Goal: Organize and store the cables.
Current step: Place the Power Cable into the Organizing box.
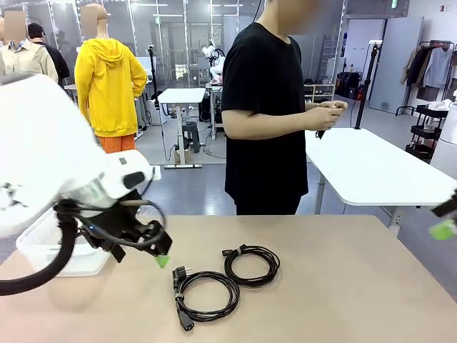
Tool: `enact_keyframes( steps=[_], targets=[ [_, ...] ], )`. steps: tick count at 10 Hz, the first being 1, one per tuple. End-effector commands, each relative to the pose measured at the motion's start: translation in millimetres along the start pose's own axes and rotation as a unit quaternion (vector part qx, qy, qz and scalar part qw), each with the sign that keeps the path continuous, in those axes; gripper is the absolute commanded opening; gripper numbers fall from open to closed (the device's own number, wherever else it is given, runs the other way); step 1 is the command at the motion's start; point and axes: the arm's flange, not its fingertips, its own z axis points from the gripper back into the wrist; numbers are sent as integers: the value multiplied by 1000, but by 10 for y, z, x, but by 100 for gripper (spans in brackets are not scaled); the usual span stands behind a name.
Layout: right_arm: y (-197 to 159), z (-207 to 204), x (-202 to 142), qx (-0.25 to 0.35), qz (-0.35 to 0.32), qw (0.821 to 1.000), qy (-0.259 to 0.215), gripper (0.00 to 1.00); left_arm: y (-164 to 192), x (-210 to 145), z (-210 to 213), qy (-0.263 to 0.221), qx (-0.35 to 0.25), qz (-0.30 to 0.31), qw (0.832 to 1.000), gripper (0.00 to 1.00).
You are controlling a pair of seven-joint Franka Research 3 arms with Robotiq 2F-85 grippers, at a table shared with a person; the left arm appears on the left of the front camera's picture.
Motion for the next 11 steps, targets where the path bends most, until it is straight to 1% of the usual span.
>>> enact_keyframes(
  steps=[1,2,3,4,5,7,9,11],
  targets=[
    [206,-266,-591,8,0,1000,-27,100,-197,228,-280,-7,52,52,997,100],
    [312,-317,-689,-5,6,999,-51,100,-221,284,-455,-16,70,83,994,100],
    [342,-337,-727,-11,10,998,-66,100,-231,336,-633,-13,60,99,993,100],
    [350,-358,-714,-23,5,997,-71,100,-256,367,-796,-21,79,110,991,100],
    [-147,217,-521,-4,0,999,-46,100,-267,377,-920,-21,74,121,990,100],
    [-147,217,-521,-4,0,999,-46,100,-276,356,-1157,-33,71,174,982,100],
    [-147,217,-521,-4,0,999,-46,100,-297,355,-1332,-24,76,186,979,100],
    [-147,217,-521,-4,0,999,-46,100,-267,367,-1380,-26,77,201,976,100]
  ],
)
